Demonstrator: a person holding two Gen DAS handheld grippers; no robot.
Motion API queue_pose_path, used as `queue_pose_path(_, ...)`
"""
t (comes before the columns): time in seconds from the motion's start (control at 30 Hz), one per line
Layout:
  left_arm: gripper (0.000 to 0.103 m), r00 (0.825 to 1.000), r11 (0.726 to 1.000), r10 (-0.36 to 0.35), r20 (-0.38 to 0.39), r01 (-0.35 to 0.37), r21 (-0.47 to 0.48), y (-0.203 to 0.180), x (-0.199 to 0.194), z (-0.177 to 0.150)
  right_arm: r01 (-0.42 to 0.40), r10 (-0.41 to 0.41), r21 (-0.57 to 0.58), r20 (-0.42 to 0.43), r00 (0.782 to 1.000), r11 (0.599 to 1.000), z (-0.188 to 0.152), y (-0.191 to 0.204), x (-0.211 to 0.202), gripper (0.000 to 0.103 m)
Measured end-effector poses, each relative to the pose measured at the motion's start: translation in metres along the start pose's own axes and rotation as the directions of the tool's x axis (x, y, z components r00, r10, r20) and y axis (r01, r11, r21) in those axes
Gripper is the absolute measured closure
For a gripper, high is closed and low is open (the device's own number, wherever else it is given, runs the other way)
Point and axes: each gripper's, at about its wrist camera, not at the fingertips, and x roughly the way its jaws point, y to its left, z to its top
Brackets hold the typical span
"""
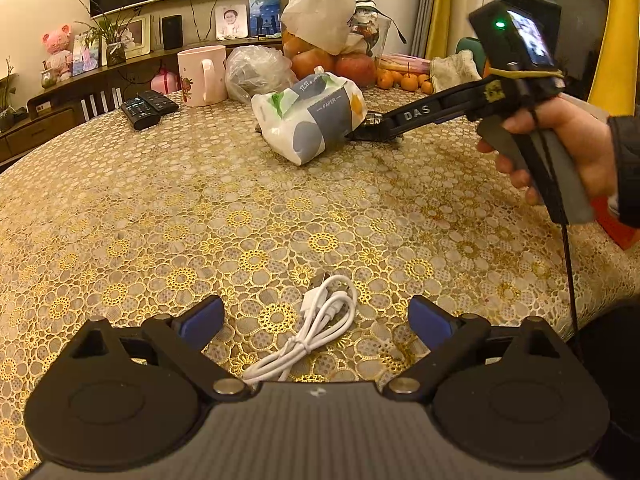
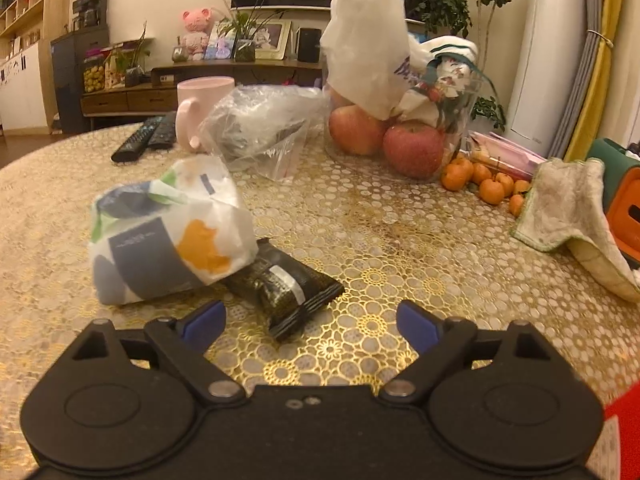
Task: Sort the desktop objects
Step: 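Move both tools back over the white cable and black snack bar, then grasp the white cable with the left tool while the right tool grasps the black snack bar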
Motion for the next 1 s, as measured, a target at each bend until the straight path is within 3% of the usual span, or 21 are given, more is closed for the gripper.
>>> queue_pose_path(0.2, 0.007, 0.999, 1.000, 0.017, 0.033, -0.018, 0.026, -0.003, 0.000, -0.005, -0.014, 0.014, -0.040, 0.004, 1.000, 0.999, 0.006, 0.004, 0.022, 0.014)
queue_pose_path(0.3, 0.015, 0.999, 0.999, 0.012, 0.051, -0.014, 0.033, -0.004, -0.002, -0.006, -0.022, 0.023, -0.069, 0.008, 1.000, 0.997, 0.009, 0.006, 0.031, 0.019)
queue_pose_path(0.4, 0.037, 0.998, 0.999, -0.001, 0.065, -0.002, 0.038, -0.007, -0.005, -0.006, -0.040, 0.041, -0.068, 0.015, 0.999, 0.997, 0.011, 0.004, 0.036, 0.024)
queue_pose_path(0.47, 0.057, 0.997, 0.999, -0.001, 0.075, -0.003, 0.047, -0.009, -0.007, -0.006, -0.058, 0.058, -0.060, 0.012, 0.998, 0.997, 0.012, 0.004, 0.037, 0.031)
queue_pose_path(0.57, 0.071, 0.996, 0.998, -0.003, 0.085, -0.001, 0.057, -0.011, -0.006, -0.006, -0.086, 0.087, -0.045, 0.002, 0.996, 0.995, 0.013, 0.004, 0.036, 0.046)
queue_pose_path(0.73, 0.080, 0.996, 0.999, -0.003, 0.091, -0.001, 0.047, -0.009, -0.002, -0.003, -0.090, 0.090, -0.007, -0.014, 0.996, 0.996, 0.013, 0.005, 0.031, 0.065)
queue_pose_path(1.0, 0.082, 0.996, 0.999, 0.005, 0.093, -0.008, 0.032, -0.009, -0.004, -0.003, -0.024, 0.028, 0.067, -0.061, 0.998, 0.997, 0.009, -0.003, 0.013, 0.069)
